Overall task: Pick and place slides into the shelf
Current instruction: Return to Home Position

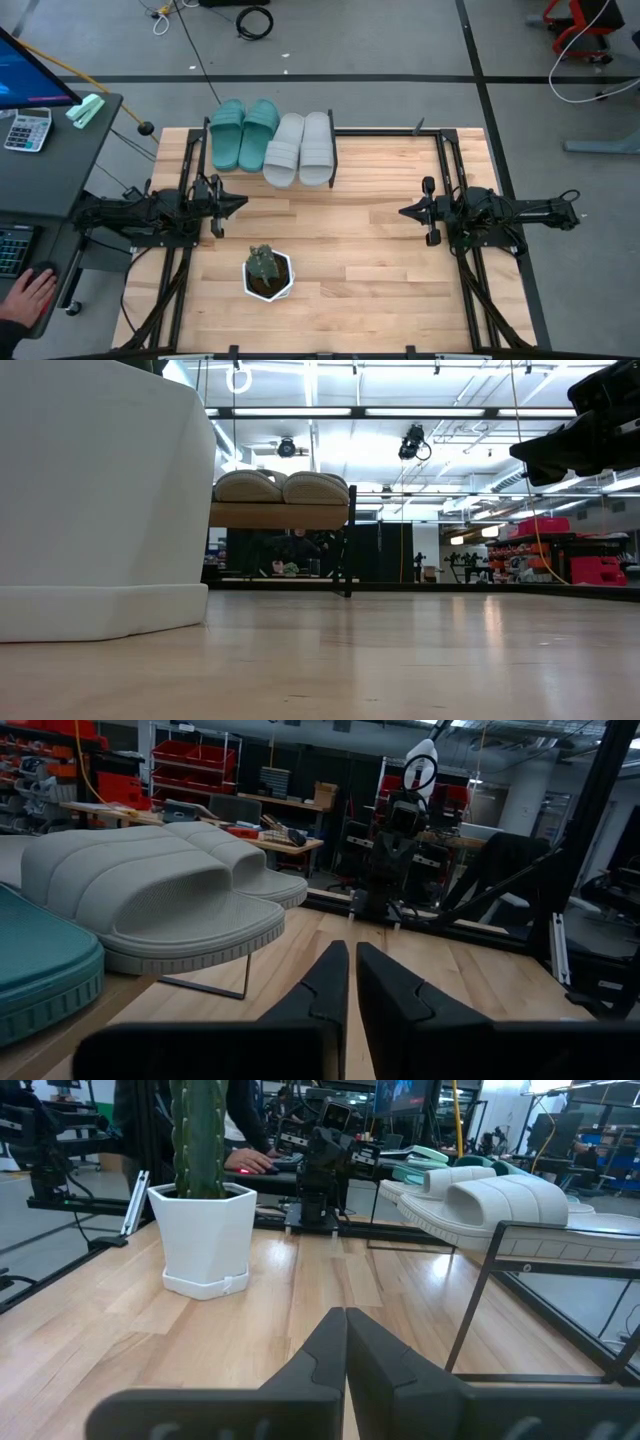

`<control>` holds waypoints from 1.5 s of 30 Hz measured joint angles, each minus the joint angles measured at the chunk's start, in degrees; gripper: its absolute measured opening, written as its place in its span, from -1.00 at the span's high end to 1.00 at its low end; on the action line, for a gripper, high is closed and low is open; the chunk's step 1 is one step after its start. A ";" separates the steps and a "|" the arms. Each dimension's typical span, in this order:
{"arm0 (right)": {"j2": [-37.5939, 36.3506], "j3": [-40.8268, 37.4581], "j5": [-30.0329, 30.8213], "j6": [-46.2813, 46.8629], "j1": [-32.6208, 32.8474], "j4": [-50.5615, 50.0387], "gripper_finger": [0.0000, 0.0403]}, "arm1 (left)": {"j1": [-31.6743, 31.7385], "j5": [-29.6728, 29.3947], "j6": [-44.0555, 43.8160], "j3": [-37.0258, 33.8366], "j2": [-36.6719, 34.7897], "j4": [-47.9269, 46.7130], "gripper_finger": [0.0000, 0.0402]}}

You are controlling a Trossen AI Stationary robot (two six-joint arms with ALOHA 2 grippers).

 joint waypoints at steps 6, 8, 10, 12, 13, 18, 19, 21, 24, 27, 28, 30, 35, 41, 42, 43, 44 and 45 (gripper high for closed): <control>0.00 0.00 0.00 0.00 -0.02 0.00 0.93 | 0.00 0.00 0.01 -0.02 0.00 0.01 0.82; -0.01 0.00 0.00 0.00 -0.02 0.00 0.93 | 0.00 0.00 0.00 -0.02 0.00 0.01 0.80; 0.00 0.00 0.00 0.00 -0.02 0.00 0.93 | 0.00 0.00 0.01 -0.02 0.00 0.01 0.80; 0.00 0.00 0.00 0.00 0.01 0.00 0.93 | 0.00 0.00 0.00 -0.01 0.00 0.00 0.81; 0.00 0.00 0.00 0.00 -0.02 0.00 0.93 | 0.00 0.00 0.02 -0.02 0.00 0.01 0.82; 0.00 0.00 0.00 0.00 0.00 0.00 0.93 | 0.00 0.00 -0.01 -0.01 0.00 0.01 0.86; 0.00 0.00 0.00 0.00 -0.02 0.00 0.93 | 0.00 0.00 -0.02 0.00 0.00 0.01 0.87; -0.01 0.00 0.00 0.00 -0.01 0.00 0.93 | 0.00 0.00 0.01 -0.01 0.00 0.01 0.88; 0.00 0.00 0.00 0.00 0.00 0.00 0.93 | 0.00 0.00 0.00 0.00 0.00 0.01 0.89; 0.00 0.00 0.00 0.00 0.00 0.00 0.93 | 0.00 0.00 -0.02 0.00 0.00 0.01 0.87; 0.00 0.00 0.00 0.00 0.01 0.00 0.93 | 0.00 0.00 0.02 0.01 0.00 0.00 0.86; 0.00 0.00 0.00 0.00 0.00 0.00 0.93 | 0.00 0.00 0.00 0.00 0.00 0.00 0.84; 0.00 0.00 0.00 0.00 -0.02 0.00 0.93 | 0.00 0.00 -0.02 -0.02 0.00 -0.01 0.81; -0.02 0.00 0.00 0.00 -0.02 0.00 0.93 | 0.00 0.00 0.01 0.00 0.00 0.01 0.81; 0.00 0.00 0.00 0.00 -0.01 0.00 0.93 | 0.00 0.00 -0.01 -0.01 0.00 0.01 0.81; 0.00 0.00 0.00 0.00 -0.01 0.00 0.93 | 0.00 0.00 -0.02 -0.01 0.00 0.00 0.82; 0.00 0.00 0.00 0.00 -0.02 0.00 0.93 | 0.00 0.00 0.01 -0.02 0.00 0.00 0.83; 0.00 0.00 0.00 0.00 -0.01 0.00 0.93 | 0.00 0.00 0.01 -0.02 0.00 0.01 0.84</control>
